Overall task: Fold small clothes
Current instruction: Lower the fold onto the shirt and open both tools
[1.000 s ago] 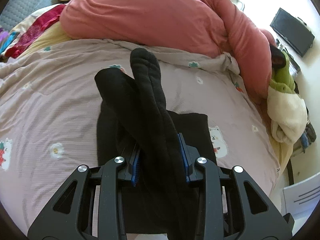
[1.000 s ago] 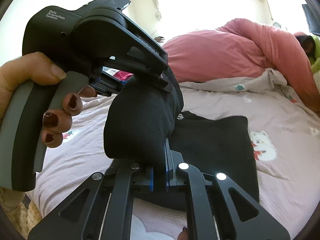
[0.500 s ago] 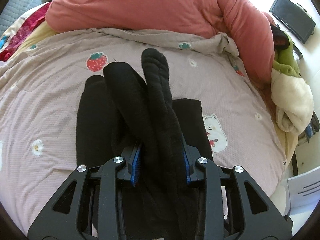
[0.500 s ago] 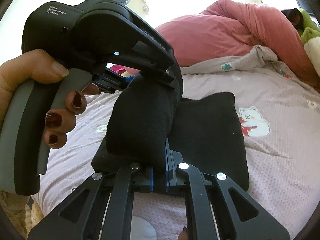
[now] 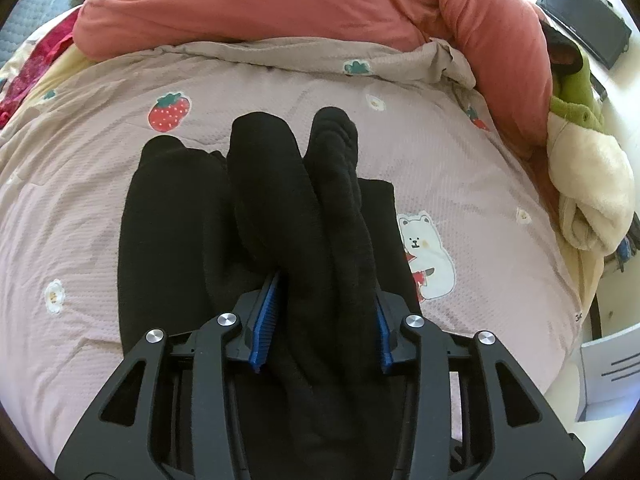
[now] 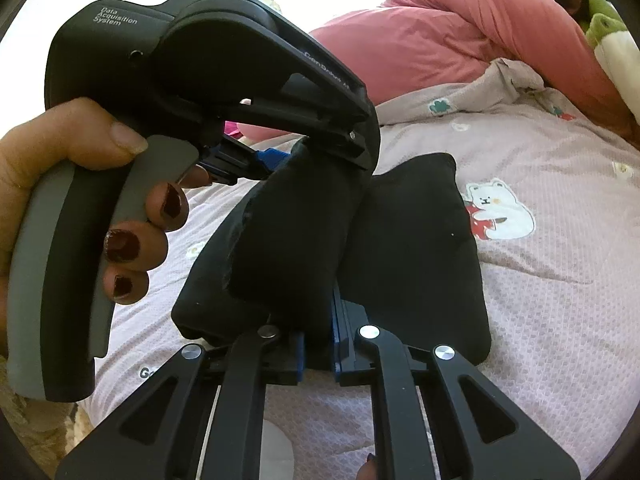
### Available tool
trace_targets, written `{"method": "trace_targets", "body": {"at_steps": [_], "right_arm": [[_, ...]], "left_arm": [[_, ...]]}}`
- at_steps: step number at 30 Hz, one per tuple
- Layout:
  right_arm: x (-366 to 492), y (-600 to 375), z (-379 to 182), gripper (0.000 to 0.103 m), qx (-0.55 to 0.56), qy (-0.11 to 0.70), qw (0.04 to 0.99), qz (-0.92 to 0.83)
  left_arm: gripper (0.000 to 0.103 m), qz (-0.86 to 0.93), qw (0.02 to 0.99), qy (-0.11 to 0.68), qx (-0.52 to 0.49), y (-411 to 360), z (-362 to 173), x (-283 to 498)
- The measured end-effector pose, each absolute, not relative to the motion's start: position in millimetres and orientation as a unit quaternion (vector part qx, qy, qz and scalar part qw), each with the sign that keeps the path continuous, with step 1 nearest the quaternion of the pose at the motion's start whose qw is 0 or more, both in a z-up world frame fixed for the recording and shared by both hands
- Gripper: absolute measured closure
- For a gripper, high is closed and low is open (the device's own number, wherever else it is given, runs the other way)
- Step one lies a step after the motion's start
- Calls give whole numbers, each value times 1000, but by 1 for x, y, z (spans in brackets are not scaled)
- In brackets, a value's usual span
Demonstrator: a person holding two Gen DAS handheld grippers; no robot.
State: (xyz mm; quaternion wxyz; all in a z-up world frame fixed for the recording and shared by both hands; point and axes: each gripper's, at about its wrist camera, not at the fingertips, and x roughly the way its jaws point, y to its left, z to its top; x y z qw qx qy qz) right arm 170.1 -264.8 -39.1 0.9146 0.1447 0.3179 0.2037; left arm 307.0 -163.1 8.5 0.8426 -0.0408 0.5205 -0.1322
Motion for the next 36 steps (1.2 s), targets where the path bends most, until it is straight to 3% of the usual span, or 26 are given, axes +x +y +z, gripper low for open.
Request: {"method": "trace_targets", "body": {"at_steps": [18, 26, 28, 31, 36], "right_arm": [[162, -279, -46, 76, 172, 338, 905, 192], [150, -295, -45, 51, 177, 351, 899, 193], [145, -301, -45, 50, 169, 356, 898, 196], [133, -312, -45, 40, 144, 365, 901, 184], [118, -340, -51, 38, 136, 379, 904, 143]], "left_arm": [[59, -139, 833, 534, -34, -181, -3, 313], [55, -138, 833, 535, -35, -184, -5, 314], [51, -139, 832, 536, -36, -185, -5, 314], [47, -141, 832, 536, -37, -187, -5, 313], [37, -152, 832, 531, -47, -189, -3, 312]]}}
